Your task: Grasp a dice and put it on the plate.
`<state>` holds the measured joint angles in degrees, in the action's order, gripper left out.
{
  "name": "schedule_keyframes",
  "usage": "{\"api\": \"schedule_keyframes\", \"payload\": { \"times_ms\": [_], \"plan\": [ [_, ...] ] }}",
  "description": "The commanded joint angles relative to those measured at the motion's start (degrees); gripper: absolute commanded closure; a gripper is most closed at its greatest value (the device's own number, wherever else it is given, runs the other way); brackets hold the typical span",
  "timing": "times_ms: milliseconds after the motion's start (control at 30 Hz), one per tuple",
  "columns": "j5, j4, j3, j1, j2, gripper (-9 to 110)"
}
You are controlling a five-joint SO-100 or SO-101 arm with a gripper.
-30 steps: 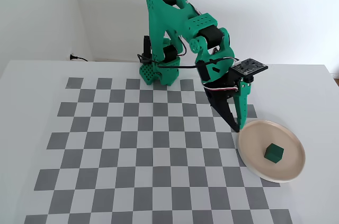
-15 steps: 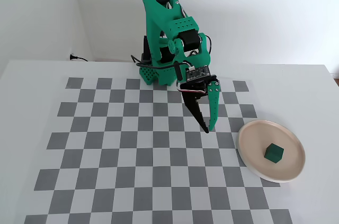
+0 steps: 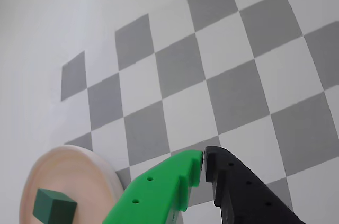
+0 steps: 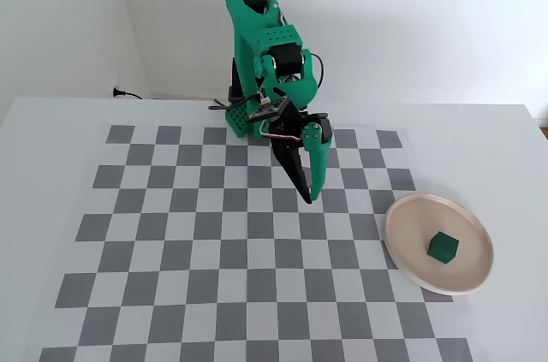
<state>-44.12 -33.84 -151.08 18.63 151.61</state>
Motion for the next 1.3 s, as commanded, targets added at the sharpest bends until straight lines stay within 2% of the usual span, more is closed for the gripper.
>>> {"api": "schedule_keyframes", "payload": {
  "times_ms": [0, 500, 833, 1267],
  "plan": [
    [3.1, 1.1, -1.3, -0.9, 4.5, 106],
    [20.6, -2.8, -14.6, -4.6, 22.1, 106],
    [33.8, -11.7, -22.8, -5.4, 38.9, 106],
    [43.0, -16.3, -26.2, -6.2, 39.4, 106]
  ]
}}
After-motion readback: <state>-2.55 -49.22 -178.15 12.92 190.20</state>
